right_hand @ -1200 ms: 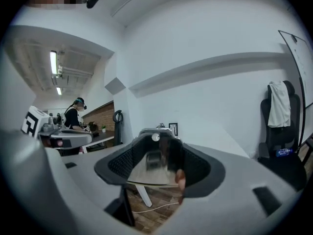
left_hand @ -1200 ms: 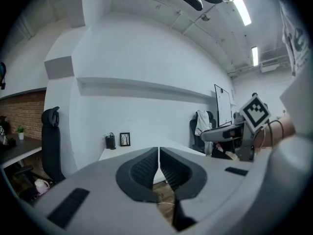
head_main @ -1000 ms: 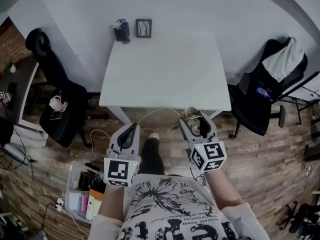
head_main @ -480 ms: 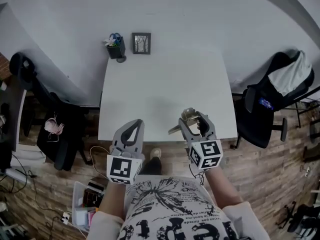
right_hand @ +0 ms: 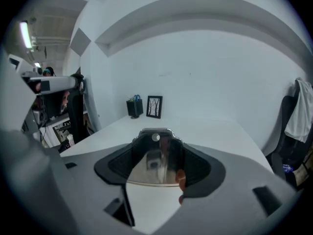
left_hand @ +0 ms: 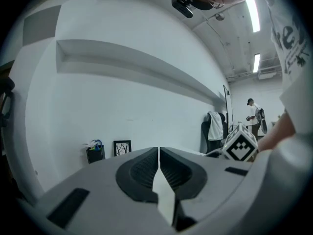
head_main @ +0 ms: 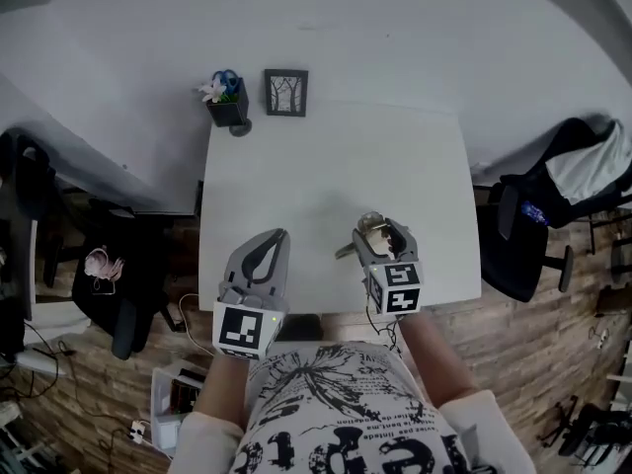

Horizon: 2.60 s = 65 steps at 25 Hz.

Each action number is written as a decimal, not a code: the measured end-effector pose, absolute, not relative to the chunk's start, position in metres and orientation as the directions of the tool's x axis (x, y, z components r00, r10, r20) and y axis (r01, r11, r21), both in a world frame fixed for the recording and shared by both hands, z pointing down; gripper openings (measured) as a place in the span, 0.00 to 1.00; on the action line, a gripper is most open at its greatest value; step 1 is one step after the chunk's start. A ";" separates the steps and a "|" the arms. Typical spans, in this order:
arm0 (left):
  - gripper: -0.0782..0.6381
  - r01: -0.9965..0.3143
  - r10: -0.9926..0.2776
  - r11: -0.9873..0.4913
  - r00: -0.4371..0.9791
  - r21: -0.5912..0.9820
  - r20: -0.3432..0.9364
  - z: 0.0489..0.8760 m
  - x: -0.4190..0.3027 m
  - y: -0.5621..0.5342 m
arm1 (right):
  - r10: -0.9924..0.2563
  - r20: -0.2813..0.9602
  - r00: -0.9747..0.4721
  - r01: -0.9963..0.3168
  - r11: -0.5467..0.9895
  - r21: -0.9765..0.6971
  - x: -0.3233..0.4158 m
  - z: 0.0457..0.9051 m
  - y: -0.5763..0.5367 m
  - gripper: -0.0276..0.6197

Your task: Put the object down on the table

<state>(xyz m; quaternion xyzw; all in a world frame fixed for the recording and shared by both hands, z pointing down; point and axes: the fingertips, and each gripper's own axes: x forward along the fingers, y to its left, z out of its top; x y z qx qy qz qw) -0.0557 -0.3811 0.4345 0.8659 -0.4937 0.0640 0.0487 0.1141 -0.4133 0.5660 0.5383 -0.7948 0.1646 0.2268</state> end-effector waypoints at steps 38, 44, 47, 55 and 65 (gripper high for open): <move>0.13 -0.885 -0.828 -0.455 0.460 0.096 0.320 0.507 -0.072 -0.427 | -0.580 0.781 -0.233 -0.950 0.308 -0.054 0.111 0.671 -0.479 0.54; 0.13 -0.887 -0.848 -0.458 0.457 0.060 0.269 0.489 -0.054 -0.421 | -0.696 0.606 -0.385 -0.912 0.387 -0.135 0.105 0.593 -0.467 0.43; 0.13 -0.887 -0.858 -0.461 0.456 0.038 0.236 0.471 -0.040 -0.417 | -0.751 0.481 -0.452 -0.886 0.440 -0.145 0.107 0.547 -0.458 0.35; 0.13 -0.887 -0.879 -0.462 0.454 -0.024 0.149 0.420 0.002 -0.404 | -0.847 0.257 -0.466 -0.883 0.465 -0.070 0.148 0.453 -0.441 0.12; 0.13 -0.902 -0.901 -0.430 0.425 -0.046 0.085 0.367 0.022 -0.390 | -0.868 -0.006 -0.496 -0.861 0.493 -0.126 0.184 0.365 -0.416 0.03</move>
